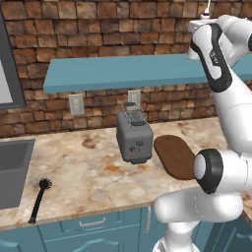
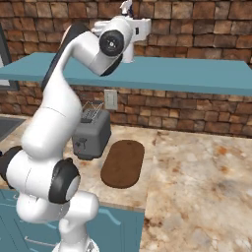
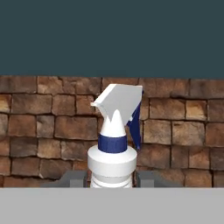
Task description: Grab the spray bottle from the shelves, then place it next to the cutting board for sanitizing. Then grab the dish brush from the countertop next to the sink and place it next to the cutting board.
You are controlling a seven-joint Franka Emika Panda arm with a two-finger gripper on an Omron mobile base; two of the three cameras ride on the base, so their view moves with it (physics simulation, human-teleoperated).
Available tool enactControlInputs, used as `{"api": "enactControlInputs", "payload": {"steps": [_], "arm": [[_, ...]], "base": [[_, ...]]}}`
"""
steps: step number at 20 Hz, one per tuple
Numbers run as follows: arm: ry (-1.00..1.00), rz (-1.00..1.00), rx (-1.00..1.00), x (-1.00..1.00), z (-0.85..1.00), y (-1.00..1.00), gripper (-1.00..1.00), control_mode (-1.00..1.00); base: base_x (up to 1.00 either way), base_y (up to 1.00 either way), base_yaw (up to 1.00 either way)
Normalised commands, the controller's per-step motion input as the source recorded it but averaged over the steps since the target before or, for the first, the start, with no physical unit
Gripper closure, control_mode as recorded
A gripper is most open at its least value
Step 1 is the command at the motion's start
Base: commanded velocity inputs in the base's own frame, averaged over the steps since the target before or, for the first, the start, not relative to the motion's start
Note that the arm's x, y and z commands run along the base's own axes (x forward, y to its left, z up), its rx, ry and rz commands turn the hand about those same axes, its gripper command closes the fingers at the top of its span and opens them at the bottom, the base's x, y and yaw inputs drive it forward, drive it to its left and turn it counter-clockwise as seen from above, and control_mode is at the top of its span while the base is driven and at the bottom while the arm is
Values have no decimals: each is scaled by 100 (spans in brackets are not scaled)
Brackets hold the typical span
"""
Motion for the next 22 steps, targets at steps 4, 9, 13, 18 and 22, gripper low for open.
{"api": "enactControlInputs", "payload": {"steps": [4, 9, 13, 18, 22], "arm": [[-8, 0, 4, -100, 5, 0, 100, -100], [6, 3, -1, -89, -1, -31, 100, -100], [4, 4, -19, -89, -9, -33, 100, -100], [0, 1, -17, -87, -51, -31, 100, -100], [10, 16, -1, -26, -71, -51, 100, -100]], "base": [[0, 0, 0], [0, 0, 0], [0, 0, 0], [0, 0, 0], [0, 0, 0]]}}
